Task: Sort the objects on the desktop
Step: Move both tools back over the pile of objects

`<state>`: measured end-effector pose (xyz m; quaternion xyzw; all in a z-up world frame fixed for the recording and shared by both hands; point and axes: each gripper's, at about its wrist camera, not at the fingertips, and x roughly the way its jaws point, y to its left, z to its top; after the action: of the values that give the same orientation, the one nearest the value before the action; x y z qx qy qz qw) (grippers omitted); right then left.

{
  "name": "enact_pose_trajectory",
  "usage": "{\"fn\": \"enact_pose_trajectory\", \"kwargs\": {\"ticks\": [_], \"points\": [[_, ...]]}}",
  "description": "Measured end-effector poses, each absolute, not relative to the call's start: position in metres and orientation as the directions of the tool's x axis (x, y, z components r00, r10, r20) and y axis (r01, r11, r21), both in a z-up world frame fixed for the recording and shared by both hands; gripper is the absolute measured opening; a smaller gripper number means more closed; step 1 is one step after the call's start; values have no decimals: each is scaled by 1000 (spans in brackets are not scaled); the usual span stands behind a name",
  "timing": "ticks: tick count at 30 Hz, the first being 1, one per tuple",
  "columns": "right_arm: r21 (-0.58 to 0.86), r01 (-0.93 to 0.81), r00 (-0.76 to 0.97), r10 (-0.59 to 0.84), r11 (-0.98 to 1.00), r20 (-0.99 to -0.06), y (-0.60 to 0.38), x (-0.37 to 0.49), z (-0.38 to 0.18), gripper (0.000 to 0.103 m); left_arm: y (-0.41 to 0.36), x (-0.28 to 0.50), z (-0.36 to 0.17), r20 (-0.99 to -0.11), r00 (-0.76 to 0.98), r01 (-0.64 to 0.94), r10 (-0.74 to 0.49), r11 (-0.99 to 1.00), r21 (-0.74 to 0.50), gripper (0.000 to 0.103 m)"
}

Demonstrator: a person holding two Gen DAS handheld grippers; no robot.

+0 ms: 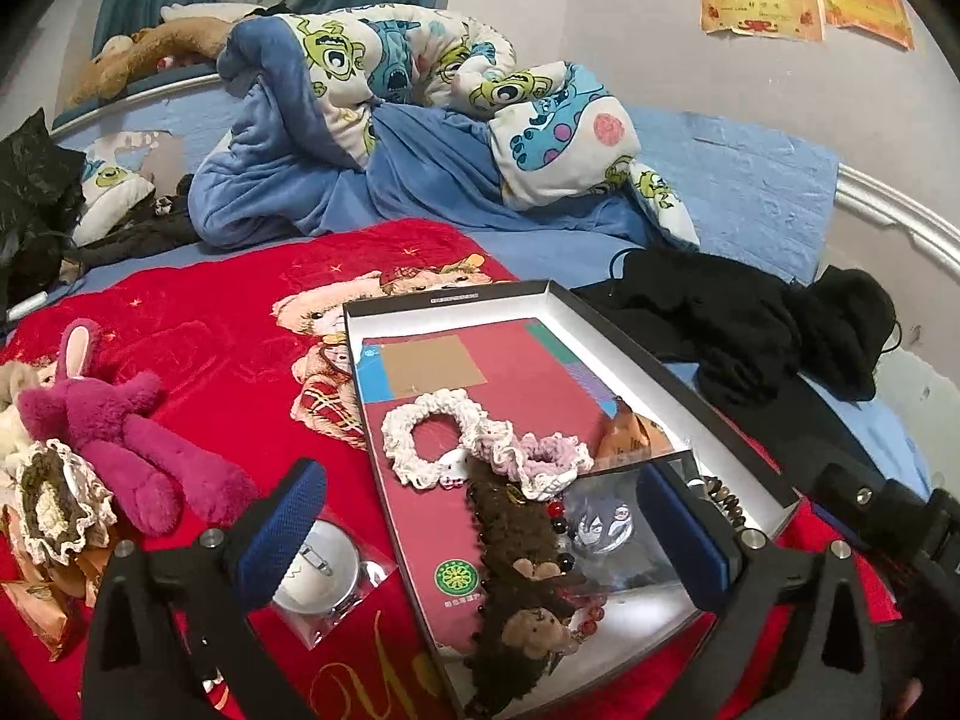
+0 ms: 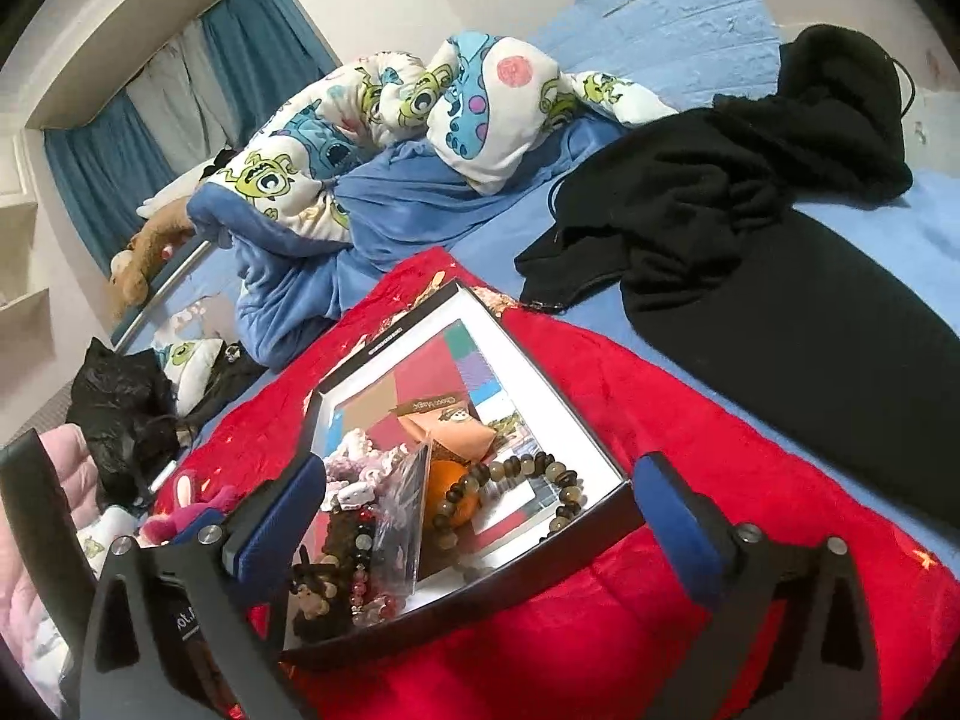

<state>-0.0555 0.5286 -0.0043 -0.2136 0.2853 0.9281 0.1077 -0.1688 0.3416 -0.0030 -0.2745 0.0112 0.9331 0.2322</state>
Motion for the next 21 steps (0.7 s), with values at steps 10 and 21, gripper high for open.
{"fn": "enact_pose_trajectory", "kwargs": {"ticks": [10,21], "points": [[443,-305,-891,88,-843,-446,520,-50,4,103,338,-163,1,-516,-762,-419,390,-905,-65,103],[425,-262,-897,57,-867,-438,499,-52,16,103,315,-142,22,-480,-801,-395,359,-918,-27,103]]}}
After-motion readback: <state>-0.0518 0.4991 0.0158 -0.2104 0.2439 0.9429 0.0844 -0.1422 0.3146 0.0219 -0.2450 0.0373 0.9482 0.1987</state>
